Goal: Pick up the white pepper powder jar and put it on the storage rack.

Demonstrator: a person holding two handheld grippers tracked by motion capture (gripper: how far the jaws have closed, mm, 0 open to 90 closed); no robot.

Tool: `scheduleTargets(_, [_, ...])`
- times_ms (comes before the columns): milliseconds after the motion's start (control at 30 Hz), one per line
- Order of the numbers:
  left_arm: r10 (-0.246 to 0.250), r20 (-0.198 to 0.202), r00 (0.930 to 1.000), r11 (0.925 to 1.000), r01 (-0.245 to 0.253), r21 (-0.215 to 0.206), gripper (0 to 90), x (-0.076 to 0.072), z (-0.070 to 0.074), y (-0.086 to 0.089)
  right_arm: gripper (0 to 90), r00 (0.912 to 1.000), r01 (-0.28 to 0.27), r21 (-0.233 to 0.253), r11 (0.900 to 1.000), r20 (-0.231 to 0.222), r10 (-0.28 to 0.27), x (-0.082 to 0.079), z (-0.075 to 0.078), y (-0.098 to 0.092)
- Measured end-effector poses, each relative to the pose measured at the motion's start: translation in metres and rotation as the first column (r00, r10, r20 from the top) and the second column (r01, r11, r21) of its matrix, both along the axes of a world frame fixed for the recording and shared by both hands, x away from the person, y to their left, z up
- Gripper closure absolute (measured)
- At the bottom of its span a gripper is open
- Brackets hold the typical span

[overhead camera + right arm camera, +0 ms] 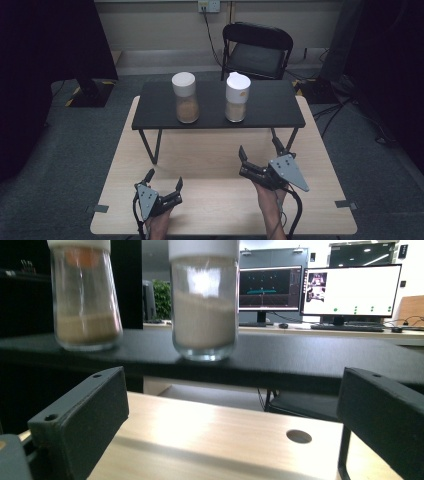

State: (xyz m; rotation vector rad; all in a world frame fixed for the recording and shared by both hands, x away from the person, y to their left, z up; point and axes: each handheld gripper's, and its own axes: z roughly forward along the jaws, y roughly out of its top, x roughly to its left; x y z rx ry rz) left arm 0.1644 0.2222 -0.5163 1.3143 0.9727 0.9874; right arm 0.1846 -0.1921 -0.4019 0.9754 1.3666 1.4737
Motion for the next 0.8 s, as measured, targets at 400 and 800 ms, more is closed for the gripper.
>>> scheduleTargets(400, [0.0, 0.0, 1.0, 1.0, 0.0, 0.0, 2.0, 0.0, 0.0, 0.0, 0.0, 0.9988, 0.029, -0.033, 0.999, -0.039, -0.03, -0.009, -0.031, 0.002])
scheduleTargets(800, [0.0, 0.0, 1.0, 1.0, 0.0, -0.001, 1.9, 0.0, 0.0, 0.0, 0.0, 0.9955, 0.042, -0.037, 0.998, -0.084, -0.045, -0.016, -0.062, 0.0])
